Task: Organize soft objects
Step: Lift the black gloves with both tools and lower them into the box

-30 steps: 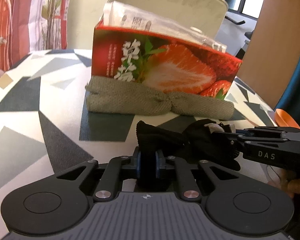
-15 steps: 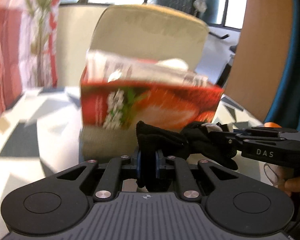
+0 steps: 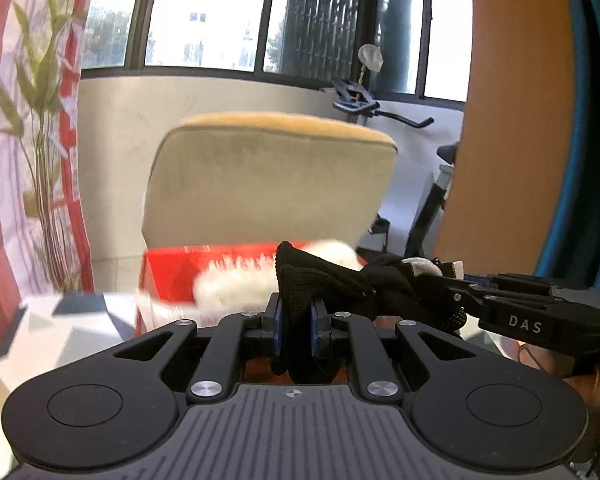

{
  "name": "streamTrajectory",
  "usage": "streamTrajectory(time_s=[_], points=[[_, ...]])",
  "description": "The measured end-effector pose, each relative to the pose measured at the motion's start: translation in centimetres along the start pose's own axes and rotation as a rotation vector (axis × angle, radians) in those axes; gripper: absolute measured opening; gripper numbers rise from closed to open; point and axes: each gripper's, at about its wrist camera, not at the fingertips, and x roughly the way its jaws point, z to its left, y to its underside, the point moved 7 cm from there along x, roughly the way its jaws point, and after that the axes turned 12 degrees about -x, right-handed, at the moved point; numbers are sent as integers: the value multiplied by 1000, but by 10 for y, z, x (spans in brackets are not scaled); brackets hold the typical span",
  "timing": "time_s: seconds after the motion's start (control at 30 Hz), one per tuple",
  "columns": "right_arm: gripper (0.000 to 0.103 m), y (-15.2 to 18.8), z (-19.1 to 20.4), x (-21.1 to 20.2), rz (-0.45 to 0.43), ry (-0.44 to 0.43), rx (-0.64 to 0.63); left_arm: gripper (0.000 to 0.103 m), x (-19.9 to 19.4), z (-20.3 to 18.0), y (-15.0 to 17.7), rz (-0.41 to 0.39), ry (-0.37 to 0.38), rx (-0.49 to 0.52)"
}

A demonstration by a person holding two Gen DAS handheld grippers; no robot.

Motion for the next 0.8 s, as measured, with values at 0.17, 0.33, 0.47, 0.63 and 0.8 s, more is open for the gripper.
streamTrajectory(time_s=[0.17, 0.33, 0.47, 0.63, 0.8], points=[[15, -35, -7, 34, -30, -10, -22, 14, 24, 11, -37, -22, -51, 29], [15, -55, -19, 84, -13, -3, -13, 14, 61, 32, -54, 43, -91, -37], [15, -43, -15, 117, 40, 9, -65, 14, 90, 46, -39, 120, -147, -64], [15, -14, -17, 150, 141, 10, -15, 15, 110, 58, -25, 190, -172, -65], [15, 2, -17, 167, 203, 7, 7, 15, 120, 64, -12, 241, -187, -52]])
